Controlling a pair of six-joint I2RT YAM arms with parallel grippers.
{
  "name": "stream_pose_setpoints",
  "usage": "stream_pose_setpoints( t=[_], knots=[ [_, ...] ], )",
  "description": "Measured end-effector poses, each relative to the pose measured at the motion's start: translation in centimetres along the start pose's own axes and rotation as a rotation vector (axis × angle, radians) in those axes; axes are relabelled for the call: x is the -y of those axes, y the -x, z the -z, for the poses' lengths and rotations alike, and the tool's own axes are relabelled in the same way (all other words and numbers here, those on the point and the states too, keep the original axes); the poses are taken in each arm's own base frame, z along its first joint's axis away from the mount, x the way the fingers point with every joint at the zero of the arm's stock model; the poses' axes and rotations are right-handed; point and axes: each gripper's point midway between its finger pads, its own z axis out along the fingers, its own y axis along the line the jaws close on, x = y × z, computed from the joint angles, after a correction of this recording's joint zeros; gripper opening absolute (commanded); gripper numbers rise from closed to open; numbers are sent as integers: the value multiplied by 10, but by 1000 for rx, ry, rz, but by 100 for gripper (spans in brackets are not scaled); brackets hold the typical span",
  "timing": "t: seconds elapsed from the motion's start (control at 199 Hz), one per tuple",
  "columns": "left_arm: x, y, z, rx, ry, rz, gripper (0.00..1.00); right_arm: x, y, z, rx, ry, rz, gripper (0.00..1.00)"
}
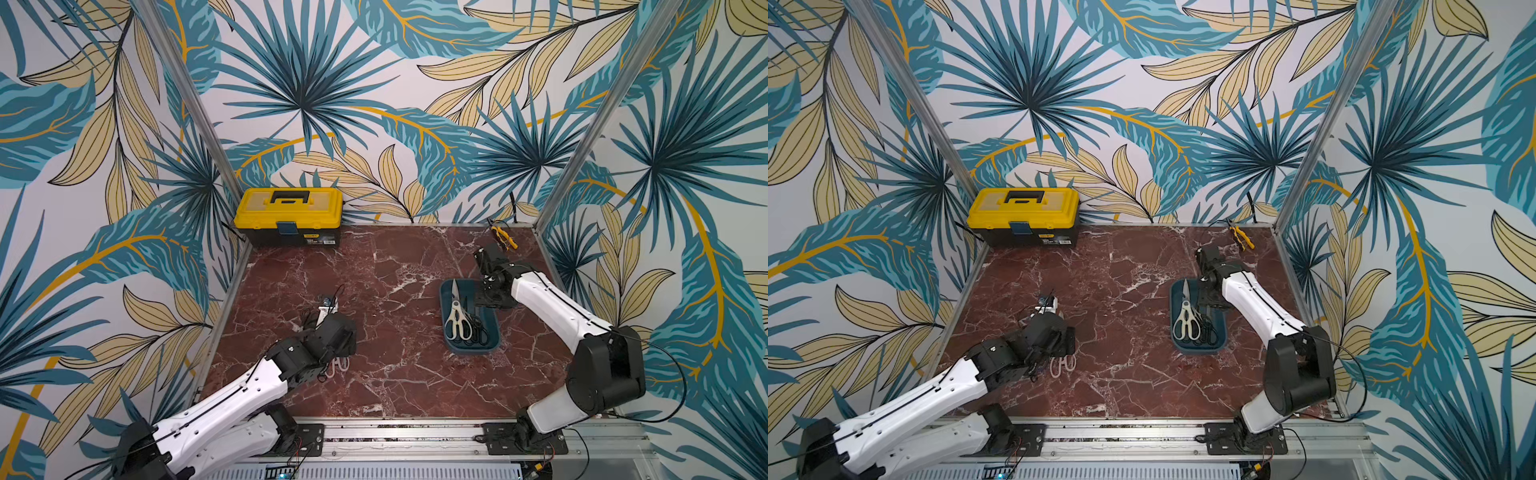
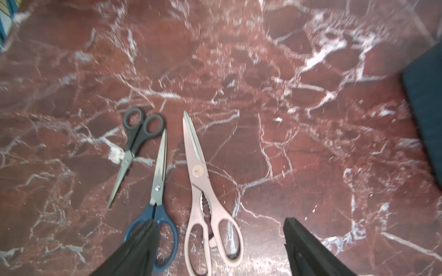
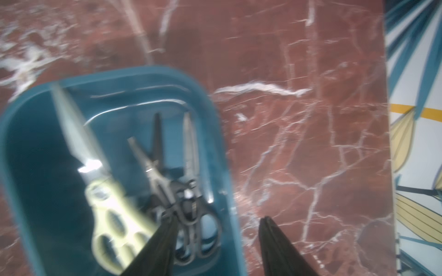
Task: Put the scissors into the storage box
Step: Place the scissors in the storage box, then adjust the scissors in the storage box.
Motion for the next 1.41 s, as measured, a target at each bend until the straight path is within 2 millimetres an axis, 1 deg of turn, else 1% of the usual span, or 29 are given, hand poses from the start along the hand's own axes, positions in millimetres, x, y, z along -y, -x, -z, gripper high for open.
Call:
stream_pose_setpoints(
  t=[0.035,0.07,0.131,0.221,0.302,0.387,0.473,0.563,0.659,0.699,0.749,0.845,0.955,0.996,1.036,1.081,1.142,1.182,1.242,1.313,1.368,1.408],
  knots=[
    [1,-2,-2,-8,-4,2,87,-3,-1,-3,-14,26,6,53],
    [3,-3,-4,-9,-11,7,87,-11,-2,-4,-26,63,16,52],
    [5,-4,-6,-5,-24,17,87,-28,-4,-3,-33,130,42,52],
    [10,-1,-8,11,-44,28,88,-54,-5,4,-28,213,89,52],
    [14,4,-8,31,-61,37,89,-76,0,7,-23,261,122,53],
    [16,6,-10,34,-64,39,89,-95,7,-2,-32,274,144,52],
    [16,4,-11,28,-60,35,90,-103,9,-19,-58,254,149,52],
    [15,3,-11,26,-57,34,90,-104,7,-36,-88,217,152,49],
    [15,5,-9,35,-65,40,91,-105,8,-47,-100,197,157,41],
    [14,5,-7,42,-68,44,91,-107,9,-48,-101,197,160,36],
    [13,5,-6,47,-70,48,91,-108,8,-49,-104,197,167,35],
    [13,4,-6,52,-74,49,92,-111,6,-48,-104,200,177,27],
    [13,5,-7,56,-72,49,94,-117,-3,-49,-117,208,197,26],
    [13,4,-9,53,-69,47,94,-118,-8,-49,-127,212,203,29],
    [13,3,-10,47,-65,44,94,-119,-13,-50,-138,216,207,36],
    [13,2,-12,40,-59,40,94,-119,-17,-49,-142,219,211,42],
    [12,-1,-15,27,-49,36,94,-115,-20,-44,-134,213,206,51],
    [11,-3,-16,18,-42,36,93,-109,-18,-38,-114,201,196,54],
    [9,-6,-16,6,-33,36,93,-97,-11,-22,-61,176,179,57],
    [6,-11,-16,-10,-20,41,93,-79,6,2,29,142,145,63],
    [3,-15,-16,-26,-7,44,92,-60,19,17,90,113,101,66],
    [2,-17,-16,-35,-4,46,92,-46,26,22,112,91,69,67]
  ],
)
